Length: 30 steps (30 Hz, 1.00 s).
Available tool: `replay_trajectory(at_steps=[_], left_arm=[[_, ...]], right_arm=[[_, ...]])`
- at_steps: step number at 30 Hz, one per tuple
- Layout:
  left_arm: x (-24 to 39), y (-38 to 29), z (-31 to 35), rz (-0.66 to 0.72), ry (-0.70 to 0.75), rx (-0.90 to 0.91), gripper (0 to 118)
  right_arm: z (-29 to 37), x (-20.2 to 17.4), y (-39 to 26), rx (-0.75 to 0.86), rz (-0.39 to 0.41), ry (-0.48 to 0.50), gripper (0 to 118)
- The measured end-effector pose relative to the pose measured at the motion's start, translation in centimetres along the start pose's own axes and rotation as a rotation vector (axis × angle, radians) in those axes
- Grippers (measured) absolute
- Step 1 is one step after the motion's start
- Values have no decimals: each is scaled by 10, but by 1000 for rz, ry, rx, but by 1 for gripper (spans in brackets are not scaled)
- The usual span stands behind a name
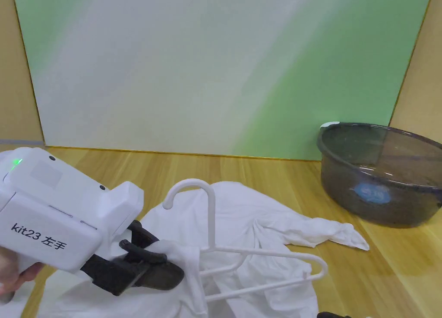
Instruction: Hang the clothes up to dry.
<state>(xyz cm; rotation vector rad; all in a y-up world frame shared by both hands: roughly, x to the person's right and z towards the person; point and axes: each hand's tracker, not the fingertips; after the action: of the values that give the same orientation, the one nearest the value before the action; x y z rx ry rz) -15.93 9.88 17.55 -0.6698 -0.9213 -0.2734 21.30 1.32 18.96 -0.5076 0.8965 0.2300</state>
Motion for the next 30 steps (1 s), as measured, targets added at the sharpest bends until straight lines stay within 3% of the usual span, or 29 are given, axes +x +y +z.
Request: replay_trajectory(at_steps=[3, 5, 7, 9, 12, 14, 15, 16, 17, 19, 20, 21, 24, 25, 27, 29, 30], left_arm=[[-2, 4, 5, 5, -9, 3, 3], [6, 4, 5, -4, -15, -4, 3], [10, 4, 6, -28, 7, -6, 3], [11, 5, 7, -28, -3, -20, 3], [13, 5, 11, -40, 15, -23, 3], [11, 4, 13, -20, 4, -17, 3], [12, 4, 14, -24, -3, -17, 3], [14, 3, 14, -44, 15, -11, 3], [11, 5, 15, -46, 18, -10, 3], [15, -1, 16, -22, 11, -16, 3], [16, -2, 15, -15, -10, -33, 3], [17, -3, 16, -23, 4, -27, 3], [17, -3, 16, -17, -5, -36, 3], [22, -5, 15, -18, -14, -47, 3], [25, -5, 11, -28, -26, -54, 3], [29, -7, 6, -47, -39, -61, 3], [33, -10, 3, -58, -35, -72, 3]], right_arm=[[-27, -22, -8, -59, 61, -85, 95], [-42, -31, -6, -121, 23, -150, 95], [-50, -31, -7, -115, -28, -156, 93], [-54, -34, -5, -122, -30, -162, 86], [-59, -38, -10, -162, 44, -247, 74], [-59, -39, -10, -170, 47, -228, 61], [-60, -36, -9, -204, 29, -216, 47], [-60, -31, -10, -192, -33, -198, 16], [-59, -27, -10, -169, -74, -196, 5], [-49, -17, -13, -106, -116, -233, 5], [-49, -11, -12, -130, -125, -206, 5], [-47, -4, -12, -121, -183, -200, 5], [-37, 16, -14, -98, -193, -201, 4], [-32, 26, -14, -39, -247, -254, 4], [-29, 48, -11, -58, -243, -286, 4], [-24, 72, -6, -13, -302, -320, 4], [-19, 83, -4, 26, -371, -346, 4]])
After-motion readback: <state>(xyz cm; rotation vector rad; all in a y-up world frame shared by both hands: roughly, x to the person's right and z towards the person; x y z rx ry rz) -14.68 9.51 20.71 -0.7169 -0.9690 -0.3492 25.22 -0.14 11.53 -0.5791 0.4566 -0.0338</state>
